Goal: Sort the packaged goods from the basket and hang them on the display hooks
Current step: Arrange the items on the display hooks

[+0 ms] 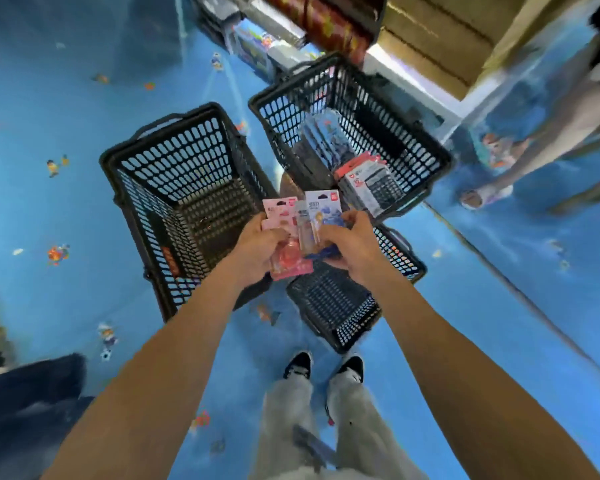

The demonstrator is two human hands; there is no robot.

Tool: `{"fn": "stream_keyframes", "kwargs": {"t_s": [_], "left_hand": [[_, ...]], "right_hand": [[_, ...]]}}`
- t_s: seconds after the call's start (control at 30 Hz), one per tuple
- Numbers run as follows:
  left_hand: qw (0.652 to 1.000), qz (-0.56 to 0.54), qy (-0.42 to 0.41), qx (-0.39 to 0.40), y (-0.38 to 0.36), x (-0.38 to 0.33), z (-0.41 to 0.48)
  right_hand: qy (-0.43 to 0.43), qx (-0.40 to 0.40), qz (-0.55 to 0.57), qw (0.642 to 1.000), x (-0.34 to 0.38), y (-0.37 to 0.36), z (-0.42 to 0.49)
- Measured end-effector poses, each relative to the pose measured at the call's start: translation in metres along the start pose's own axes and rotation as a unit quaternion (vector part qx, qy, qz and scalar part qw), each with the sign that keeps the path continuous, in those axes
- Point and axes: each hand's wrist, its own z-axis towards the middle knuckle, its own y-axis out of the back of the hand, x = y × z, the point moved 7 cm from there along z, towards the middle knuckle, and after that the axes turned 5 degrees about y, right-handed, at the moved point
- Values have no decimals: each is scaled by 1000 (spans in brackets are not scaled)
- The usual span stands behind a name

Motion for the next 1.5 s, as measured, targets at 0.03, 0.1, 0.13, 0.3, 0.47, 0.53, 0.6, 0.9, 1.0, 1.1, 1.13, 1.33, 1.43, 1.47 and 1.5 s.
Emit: {"fn": "stream_keyframes", "kwargs": {"t_s": [0.03, 0.1, 0.13, 0.3, 0.47, 0.53, 0.6, 0.9, 1.0, 1.1, 1.13, 1.33, 1.43, 1.47, 1.5], "left_hand": [[999, 16, -3, 33, -20, 2, -4], [994, 50, 3, 101, -60, 8, -12], [989, 71, 10, 131, -77, 12, -16], [951, 151, 36, 267, -158, 45, -31], [906, 212, 61, 362, -240, 73, -73], [883, 249, 68, 392, -280, 92, -94], [854, 282, 85, 428, -325, 114, -125], [655, 440, 129, 601, -505, 264, -325], [601, 452, 104, 651, -555, 322, -384], [567, 464, 98, 673, -594, 367, -447], [555, 463, 99, 684, -606, 381, -467], [501, 443, 99, 737, -677, 443, -576], [471, 434, 93, 762, -717, 466, -621], [456, 439, 89, 769, -732, 474, -636], [441, 443, 92, 775, -747, 485, -649]], "right_hand": [[1, -17, 8, 1000, -1, 18, -12], [5, -50, 23, 998, -5, 49, -35], [9, -72, 36, 997, -7, 62, -45], [10, -181, 147, 972, -21, 124, -91], [4, -279, 239, 930, -57, 191, -151], [6, -326, 278, 904, -76, 223, -182], [10, -370, 315, 874, -97, 257, -218], [61, -543, 425, 722, -189, 406, -418], [76, -583, 441, 678, -218, 446, -486], [88, -630, 435, 637, -242, 483, -557], [92, -644, 433, 624, -248, 495, -579], [145, -707, 398, 566, -260, 557, -696], [150, -742, 363, 544, -263, 590, -738], [150, -755, 352, 533, -263, 603, -752], [147, -771, 338, 519, -266, 618, -766]]}}
